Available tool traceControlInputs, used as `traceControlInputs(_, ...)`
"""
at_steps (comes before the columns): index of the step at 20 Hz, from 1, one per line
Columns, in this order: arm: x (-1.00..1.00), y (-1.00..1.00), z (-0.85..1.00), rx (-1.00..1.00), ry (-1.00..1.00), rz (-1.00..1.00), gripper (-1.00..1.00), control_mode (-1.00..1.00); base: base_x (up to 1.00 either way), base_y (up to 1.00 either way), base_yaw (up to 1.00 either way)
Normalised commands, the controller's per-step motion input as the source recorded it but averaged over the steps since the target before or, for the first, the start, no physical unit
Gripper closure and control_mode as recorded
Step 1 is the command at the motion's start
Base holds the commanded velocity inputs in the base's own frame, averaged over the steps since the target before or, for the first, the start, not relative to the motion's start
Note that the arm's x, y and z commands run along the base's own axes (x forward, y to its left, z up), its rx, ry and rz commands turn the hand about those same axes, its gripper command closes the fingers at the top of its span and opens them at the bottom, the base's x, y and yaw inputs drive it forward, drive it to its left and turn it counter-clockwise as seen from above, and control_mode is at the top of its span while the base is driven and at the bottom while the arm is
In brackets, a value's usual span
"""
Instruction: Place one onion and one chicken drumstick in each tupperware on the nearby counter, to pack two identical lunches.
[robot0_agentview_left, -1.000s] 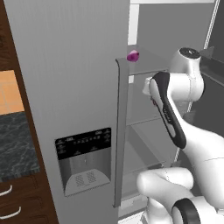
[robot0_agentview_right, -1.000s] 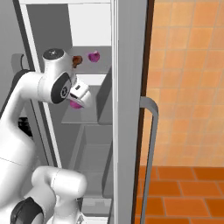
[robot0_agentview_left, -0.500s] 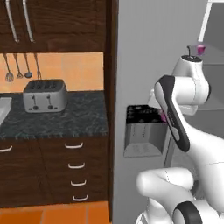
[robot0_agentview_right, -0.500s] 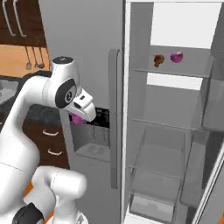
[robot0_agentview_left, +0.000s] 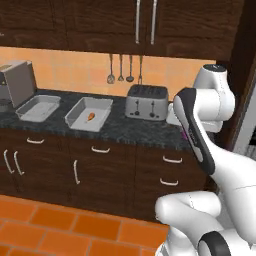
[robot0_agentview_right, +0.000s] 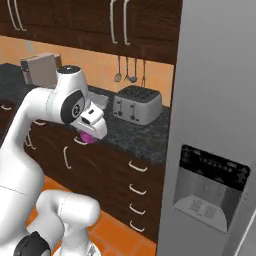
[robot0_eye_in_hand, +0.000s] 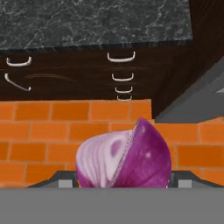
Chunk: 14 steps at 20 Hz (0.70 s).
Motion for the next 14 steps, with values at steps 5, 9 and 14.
traceControlInputs(5, 0.00, 0.00, 0.00, 0.00, 0.00, 0.00, 1.00, 1.00, 0.34, 1.00, 0.25)
traceControlInputs(9, 0.00, 0.00, 0.00, 0.00, 0.00, 0.00, 1.00, 1.00, 0.92, 1.00, -0.07)
traceControlInputs(14, 0.00, 0.00, 0.00, 0.00, 0.00, 0.00, 1.00, 1.00, 1.00, 0.81, -0.31)
